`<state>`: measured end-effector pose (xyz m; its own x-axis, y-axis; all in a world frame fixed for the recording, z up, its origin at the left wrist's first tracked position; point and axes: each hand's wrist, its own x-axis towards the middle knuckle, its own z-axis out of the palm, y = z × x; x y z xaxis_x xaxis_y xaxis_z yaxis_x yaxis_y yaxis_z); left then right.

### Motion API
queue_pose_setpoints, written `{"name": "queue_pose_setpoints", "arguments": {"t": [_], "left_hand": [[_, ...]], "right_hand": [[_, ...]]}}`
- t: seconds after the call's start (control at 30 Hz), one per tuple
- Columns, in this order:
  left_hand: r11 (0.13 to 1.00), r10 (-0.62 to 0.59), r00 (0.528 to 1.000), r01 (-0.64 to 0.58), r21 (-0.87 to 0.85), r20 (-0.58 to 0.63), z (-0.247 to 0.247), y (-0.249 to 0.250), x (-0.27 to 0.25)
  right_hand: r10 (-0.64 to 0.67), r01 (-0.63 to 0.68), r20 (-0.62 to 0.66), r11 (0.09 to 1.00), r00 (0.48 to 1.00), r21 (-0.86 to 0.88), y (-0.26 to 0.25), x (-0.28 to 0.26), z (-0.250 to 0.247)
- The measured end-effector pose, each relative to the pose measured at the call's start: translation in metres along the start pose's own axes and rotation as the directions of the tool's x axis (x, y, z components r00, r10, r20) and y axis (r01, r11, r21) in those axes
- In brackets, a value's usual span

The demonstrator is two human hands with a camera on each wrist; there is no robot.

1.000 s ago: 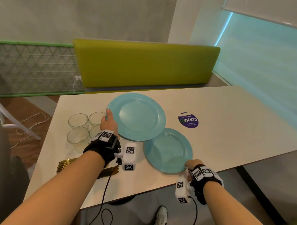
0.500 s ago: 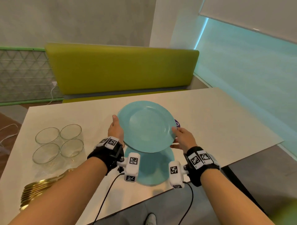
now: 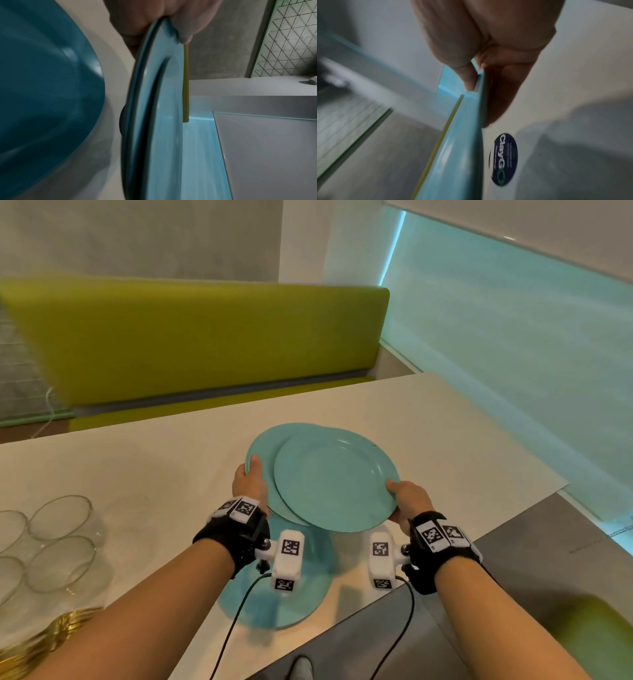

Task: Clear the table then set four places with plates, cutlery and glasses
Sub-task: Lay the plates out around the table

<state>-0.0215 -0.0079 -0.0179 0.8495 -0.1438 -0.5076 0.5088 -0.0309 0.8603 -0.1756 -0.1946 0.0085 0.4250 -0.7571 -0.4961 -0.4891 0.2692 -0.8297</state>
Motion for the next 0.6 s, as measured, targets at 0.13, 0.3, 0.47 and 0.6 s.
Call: {"name": "queue_pose_setpoints", "arguments": {"t": [0.13,0.3,0.47,0.6], "left_hand": [[0.998,0.044,0.997,-0.041,0.045,-0.071,0.011,0.005,0.019],[0.994,0.075,0.984,-0.061,0.088,-0.164,0.012,0.016,0.041],[0.994,0.088,0.975,-0.073,0.078,-0.204,0.014,0.019,0.052],[0.994,0.08,0.977,-0.064,0.087,-0.198,0.015,0.013,0.051]], "right_hand": [[0.127,-0.085,-0.127,0.953,0.984,0.291,0.009,0.03,-0.03],[0.29,-0.148,-0.186,0.827,0.939,0.542,0.034,0.053,-0.056],[0.315,-0.205,-0.246,0.899,0.916,0.387,0.059,0.057,-0.066],[0.329,-0.287,-0.286,0.941,0.9,0.178,0.08,0.063,-0.068]]}}
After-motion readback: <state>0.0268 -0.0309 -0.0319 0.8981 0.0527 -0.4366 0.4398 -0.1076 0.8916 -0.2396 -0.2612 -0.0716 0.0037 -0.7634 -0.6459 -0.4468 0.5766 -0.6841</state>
